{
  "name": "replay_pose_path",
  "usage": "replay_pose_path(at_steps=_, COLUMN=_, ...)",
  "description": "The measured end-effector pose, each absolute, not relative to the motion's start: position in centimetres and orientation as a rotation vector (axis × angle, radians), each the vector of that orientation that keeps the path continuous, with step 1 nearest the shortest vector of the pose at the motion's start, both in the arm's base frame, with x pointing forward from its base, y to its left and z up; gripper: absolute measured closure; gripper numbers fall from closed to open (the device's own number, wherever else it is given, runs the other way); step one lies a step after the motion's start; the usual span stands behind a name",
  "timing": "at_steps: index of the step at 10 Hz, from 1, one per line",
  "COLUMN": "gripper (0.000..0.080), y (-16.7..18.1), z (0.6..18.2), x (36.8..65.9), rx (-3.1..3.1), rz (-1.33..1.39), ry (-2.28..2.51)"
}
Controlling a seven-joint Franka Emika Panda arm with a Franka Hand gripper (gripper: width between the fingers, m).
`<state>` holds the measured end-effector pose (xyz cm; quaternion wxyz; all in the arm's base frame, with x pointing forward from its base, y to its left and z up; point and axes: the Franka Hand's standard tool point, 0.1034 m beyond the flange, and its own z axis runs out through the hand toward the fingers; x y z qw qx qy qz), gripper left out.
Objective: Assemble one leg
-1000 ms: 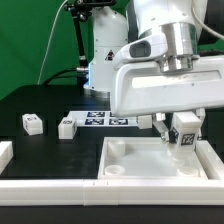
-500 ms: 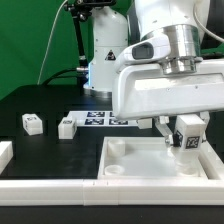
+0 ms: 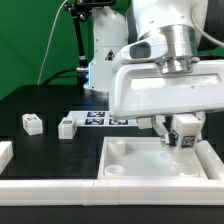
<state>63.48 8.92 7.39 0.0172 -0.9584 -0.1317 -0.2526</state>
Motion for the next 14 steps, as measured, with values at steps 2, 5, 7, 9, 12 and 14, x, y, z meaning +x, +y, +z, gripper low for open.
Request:
replay_pose_path(at_steps=2, gripper=0.0509, y=9.2, z=7.4, x=63.6, rx=-2.966, rz=-0.855, ry=-0.407)
replay_pose_path(at_steps=5, gripper=0.0509, y=10.4, z=7.4, x=63.7, rx=-2.95, rz=-0.896, ry=-0.426)
replay_pose_path(at_steps=7, gripper=0.0509, y=10.9, z=7.3, x=63.5, rx=-2.948, rz=-0.891, ry=-0.438)
replay_pose_path(at_steps=9, gripper=0.0509, y=10.6, z=6.8, x=63.0, rx=-2.955, rz=-0.875, ry=-0.439)
replay_pose_path(at_steps=12, gripper=0.0509, y=10.5, z=6.0, x=62.6, rx=-2.96, rz=-0.86, ry=-0.437)
replay_pose_path(at_steps=14, gripper=0.0509, y=10.1, z=5.5, x=62.5, rx=-2.964, rz=-0.857, ry=-0.427)
